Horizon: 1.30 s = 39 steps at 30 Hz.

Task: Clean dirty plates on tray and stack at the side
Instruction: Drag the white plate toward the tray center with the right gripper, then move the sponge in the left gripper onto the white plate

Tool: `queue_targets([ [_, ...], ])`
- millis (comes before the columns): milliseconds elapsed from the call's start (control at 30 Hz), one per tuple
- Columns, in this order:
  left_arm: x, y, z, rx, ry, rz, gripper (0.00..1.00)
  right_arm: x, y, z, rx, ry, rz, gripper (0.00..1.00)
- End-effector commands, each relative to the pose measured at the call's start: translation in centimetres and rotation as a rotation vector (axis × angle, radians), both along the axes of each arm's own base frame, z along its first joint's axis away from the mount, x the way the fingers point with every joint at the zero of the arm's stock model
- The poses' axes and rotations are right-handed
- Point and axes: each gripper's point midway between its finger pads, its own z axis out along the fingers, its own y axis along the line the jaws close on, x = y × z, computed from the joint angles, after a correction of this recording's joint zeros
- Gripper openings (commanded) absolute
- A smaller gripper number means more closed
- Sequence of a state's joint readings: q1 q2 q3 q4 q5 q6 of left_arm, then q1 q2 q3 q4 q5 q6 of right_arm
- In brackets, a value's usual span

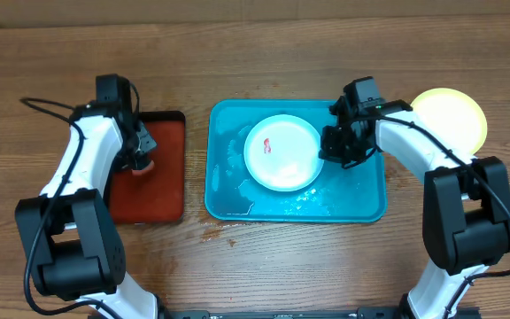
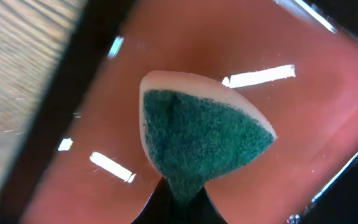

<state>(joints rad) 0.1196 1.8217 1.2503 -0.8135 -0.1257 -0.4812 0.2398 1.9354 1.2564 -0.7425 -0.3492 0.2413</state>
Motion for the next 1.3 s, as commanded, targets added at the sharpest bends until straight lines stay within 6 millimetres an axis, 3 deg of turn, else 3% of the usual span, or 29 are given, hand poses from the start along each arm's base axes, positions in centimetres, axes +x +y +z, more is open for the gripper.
queue_targets([
  [0,-1.0,-0.8,-2.0,-0.047,0.016,0.013,0.04,0.3,0.2,0.0,-0.013,-0.006,-0.014,0.04],
  [333,-2.2,-1.1,-4.6,-0.053,0.014,0.012,0.04,0.2,0.2,0.0,-0.014,-0.004,-0.012,0.04],
  [633,-2.3,-1.1,-4.5,-0.053,0.013,0.010,0.04,0.1,-0.3,-0.2,-0.041,-0.001,-0.017,0.04],
  [833,-1.0,-1.0,-1.3,-0.047,0.001,-0.017,0.04,-0.3,-2.1,-0.9,-0.147,0.008,-0.027,0.04],
  [1133,0.7,-0.8,4.7,-0.032,-0.075,-0.051,0.04,0.0,-2.0,-0.8,-0.145,-0.005,-0.027,0.04],
  [1267,1.1,-2.8,5.8,-0.122,-0.119,-0.141,0.04,-0.1,-1.2,-0.7,-0.134,-0.022,0.034,0.04],
])
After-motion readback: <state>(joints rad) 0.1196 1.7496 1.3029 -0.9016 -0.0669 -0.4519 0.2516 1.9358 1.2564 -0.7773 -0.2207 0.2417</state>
